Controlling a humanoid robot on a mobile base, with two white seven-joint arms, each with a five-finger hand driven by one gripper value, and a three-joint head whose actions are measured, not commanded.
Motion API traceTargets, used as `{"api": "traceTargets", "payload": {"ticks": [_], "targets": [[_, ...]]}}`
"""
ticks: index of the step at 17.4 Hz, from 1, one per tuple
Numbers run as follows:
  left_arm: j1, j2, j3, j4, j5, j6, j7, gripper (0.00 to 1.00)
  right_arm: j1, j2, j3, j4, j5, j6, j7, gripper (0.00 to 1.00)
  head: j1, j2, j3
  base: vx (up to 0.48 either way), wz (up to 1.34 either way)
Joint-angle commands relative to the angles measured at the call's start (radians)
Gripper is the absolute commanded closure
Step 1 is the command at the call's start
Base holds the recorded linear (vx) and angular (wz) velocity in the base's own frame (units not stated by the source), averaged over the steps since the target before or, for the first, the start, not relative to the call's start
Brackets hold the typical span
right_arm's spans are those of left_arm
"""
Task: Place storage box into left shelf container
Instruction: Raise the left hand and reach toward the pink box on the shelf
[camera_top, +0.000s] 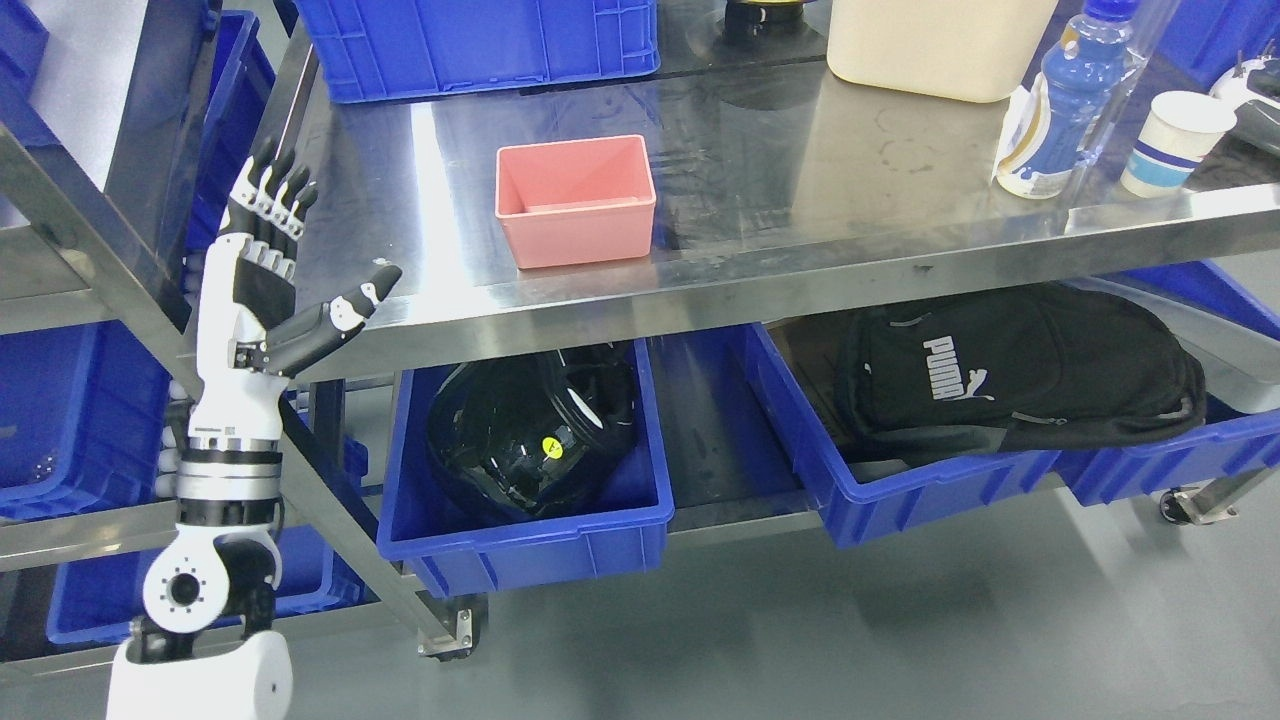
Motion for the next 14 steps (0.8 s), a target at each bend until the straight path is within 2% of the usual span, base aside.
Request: {"api": "traceTargets", "payload": {"ticks": [1, 4, 7, 10, 12, 14], "targets": [[-0.133, 0.220, 0.006, 0.057, -0.120, -0.002, -0.190, 0.00, 0.000, -0.017, 0.000, 0.000, 0.008, 0.001, 0.343, 0.00, 0.0000, 0.000, 0.000, 0.001, 0.04], [-0.180, 0.224, -0.004, 0.065, -0.217, 0.000, -0.323, 0.00, 0.000, -0.017, 0.000, 0.000, 0.008, 0.001, 0.343, 0.00, 0.0000, 0.000, 0.000, 0.002, -0.01], [-0.273, 0.240, -0.122, 0.101, -0.334, 0.016, -0.431, 0.03, 0.000, -0.017, 0.000, 0.000, 0.008, 0.001, 0.343, 0.00, 0.0000, 0.000, 0.000, 0.008, -0.02], [-0.328, 0.231, -0.136, 0.120, -0.507, 0.105, -0.443, 0.03, 0.000, -0.017, 0.000, 0.000, 0.008, 0.001, 0.343, 0.00, 0.0000, 0.000, 0.000, 0.010, 0.03], [-0.388, 0.228, -0.215, 0.140, -0.556, 0.118, -0.486, 0.04, 0.000, -0.017, 0.000, 0.000, 0.008, 0.001, 0.343, 0.00, 0.0000, 0.000, 0.000, 0.004, 0.01], [-0.480, 0.216, -0.287, 0.180, -0.564, 0.197, -0.523, 0.04, 0.000, -0.017, 0.000, 0.000, 0.008, 0.001, 0.343, 0.00, 0.0000, 0.000, 0.000, 0.027, -0.01]]}}
